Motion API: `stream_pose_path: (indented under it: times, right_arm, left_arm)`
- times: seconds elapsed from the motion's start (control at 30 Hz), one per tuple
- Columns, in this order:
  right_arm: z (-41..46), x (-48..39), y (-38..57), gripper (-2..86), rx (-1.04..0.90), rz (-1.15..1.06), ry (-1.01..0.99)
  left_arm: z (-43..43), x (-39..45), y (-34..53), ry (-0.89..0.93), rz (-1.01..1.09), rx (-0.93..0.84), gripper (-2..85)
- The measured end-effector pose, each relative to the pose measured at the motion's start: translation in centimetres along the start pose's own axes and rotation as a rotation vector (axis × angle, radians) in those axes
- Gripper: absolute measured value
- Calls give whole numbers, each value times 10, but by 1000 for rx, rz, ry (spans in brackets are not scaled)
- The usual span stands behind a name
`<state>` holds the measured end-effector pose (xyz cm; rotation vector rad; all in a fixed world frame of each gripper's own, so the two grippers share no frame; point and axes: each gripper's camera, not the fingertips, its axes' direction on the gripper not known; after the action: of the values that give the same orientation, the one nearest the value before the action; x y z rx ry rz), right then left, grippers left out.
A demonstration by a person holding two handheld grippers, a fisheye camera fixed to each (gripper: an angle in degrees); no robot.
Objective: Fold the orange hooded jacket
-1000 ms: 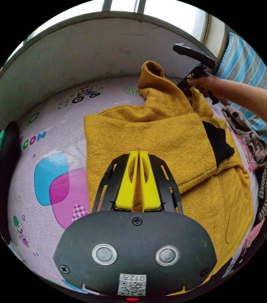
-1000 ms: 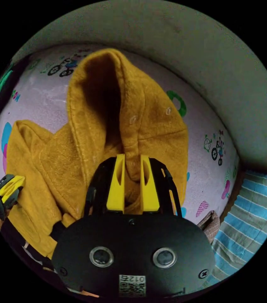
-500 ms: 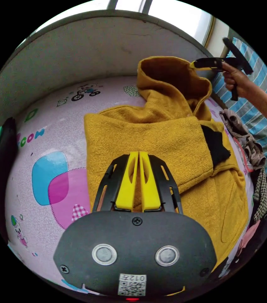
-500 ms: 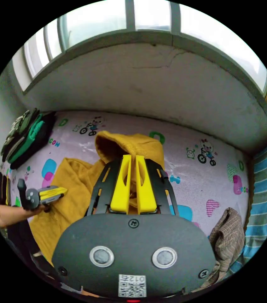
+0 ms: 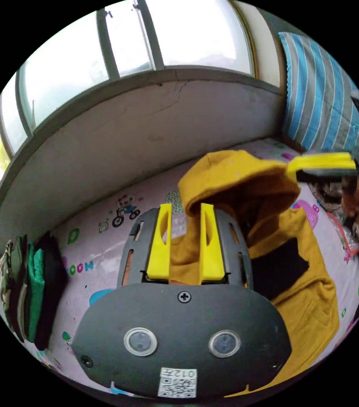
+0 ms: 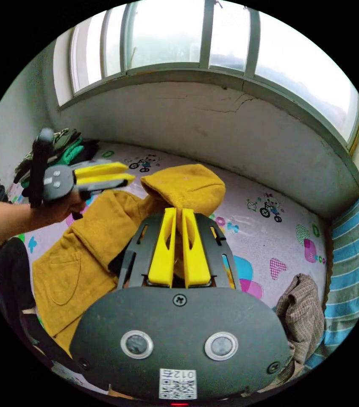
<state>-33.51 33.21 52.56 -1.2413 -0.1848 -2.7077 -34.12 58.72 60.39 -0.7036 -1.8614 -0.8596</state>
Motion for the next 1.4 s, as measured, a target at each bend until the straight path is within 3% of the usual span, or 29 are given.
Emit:
stream_pose_path:
  times: [0.1,0.23,0.43,0.53,0.7,0.9,1.03,1.2,1.4]
  right_arm:
    - [-4,-13,39,-1,21,-28,-2]
    - [-4,-51,105,3,46,-143,15]
    - [23,-94,179,7,-25,-276,36]
    - [32,-93,191,14,-46,-273,41]
    - [31,-70,190,30,-91,-221,-41]
    - [-15,-18,189,52,-107,-7,-229]
    - [-33,22,182,65,-46,44,-78]
    - [7,81,130,109,-124,148,-76]
    - [66,93,87,34,-271,202,-100]
  left_arm:
    - [-23,-2,-12,94,-52,87,90]
    - [-28,0,-15,169,18,67,104]
    - [-14,19,-23,113,297,-30,139]
    - [-12,43,-36,107,547,-53,145]
    - [-3,77,-46,56,818,-116,127]
    - [-19,75,-59,15,816,-97,116]
    - [-48,58,-65,-12,772,4,122]
    - [-46,96,-68,-83,1000,3,119]
    - [-19,139,-69,-120,1192,-79,48]
